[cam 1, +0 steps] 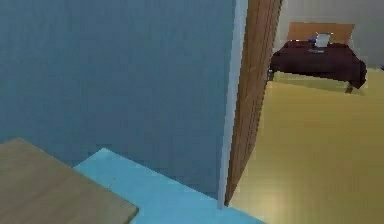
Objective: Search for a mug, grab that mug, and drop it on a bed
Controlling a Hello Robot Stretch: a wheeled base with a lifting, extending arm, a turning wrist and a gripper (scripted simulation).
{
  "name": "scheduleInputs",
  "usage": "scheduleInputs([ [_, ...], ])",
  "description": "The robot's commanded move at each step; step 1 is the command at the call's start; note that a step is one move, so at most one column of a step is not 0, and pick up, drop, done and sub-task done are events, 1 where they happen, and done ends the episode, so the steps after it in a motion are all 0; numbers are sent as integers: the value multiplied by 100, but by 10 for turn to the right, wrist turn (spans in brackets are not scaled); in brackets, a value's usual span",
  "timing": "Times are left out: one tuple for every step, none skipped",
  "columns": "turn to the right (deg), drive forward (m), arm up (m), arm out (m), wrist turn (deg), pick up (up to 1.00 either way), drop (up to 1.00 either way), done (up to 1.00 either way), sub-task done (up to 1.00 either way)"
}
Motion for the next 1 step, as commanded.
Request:
scheduleInputs([
  [-30, 0, 0, 0, 0, 0, 0, 0, 0],
])
